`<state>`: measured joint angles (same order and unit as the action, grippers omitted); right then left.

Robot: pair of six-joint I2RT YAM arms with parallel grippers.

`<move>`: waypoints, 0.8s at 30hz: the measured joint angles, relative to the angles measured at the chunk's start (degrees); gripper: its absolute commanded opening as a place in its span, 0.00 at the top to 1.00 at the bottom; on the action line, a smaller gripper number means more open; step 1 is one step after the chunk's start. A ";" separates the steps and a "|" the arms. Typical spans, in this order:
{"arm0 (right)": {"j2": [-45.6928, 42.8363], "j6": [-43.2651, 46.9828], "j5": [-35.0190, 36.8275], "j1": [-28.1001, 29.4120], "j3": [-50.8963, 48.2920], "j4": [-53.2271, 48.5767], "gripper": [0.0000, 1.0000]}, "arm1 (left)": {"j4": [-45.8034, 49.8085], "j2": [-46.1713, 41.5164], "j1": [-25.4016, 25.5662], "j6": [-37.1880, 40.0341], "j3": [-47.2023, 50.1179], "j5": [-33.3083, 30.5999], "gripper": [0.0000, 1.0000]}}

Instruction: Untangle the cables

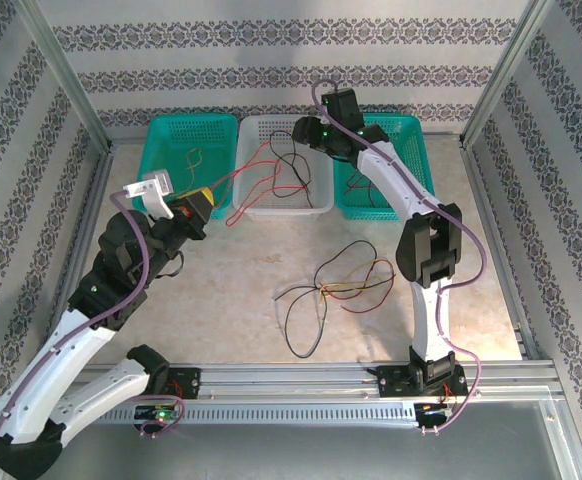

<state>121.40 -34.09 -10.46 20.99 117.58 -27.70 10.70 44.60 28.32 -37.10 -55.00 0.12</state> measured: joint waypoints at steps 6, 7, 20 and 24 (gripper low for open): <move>-9.60 0.24 -1.20 0.50 -12.96 1.84 0.37 | -4.83 1.46 -9.46 -8.55 4.94 10.78 1.00; -13.00 0.22 -1.44 0.68 -16.92 2.69 0.35 | -6.97 1.86 -10.84 -10.51 6.47 12.90 1.00; -55.56 -3.48 -3.32 18.01 -57.66 22.71 0.21 | -33.62 7.19 -15.32 -30.86 17.49 27.06 1.00; -57.24 -6.86 -0.48 21.90 -64.17 27.63 0.21 | -44.83 10.32 -15.32 -36.85 19.89 28.00 1.00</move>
<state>64.16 -40.95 -10.94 42.89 53.41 -0.08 -34.13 54.92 12.99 -73.95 -35.11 28.12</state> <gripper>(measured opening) 0.789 0.044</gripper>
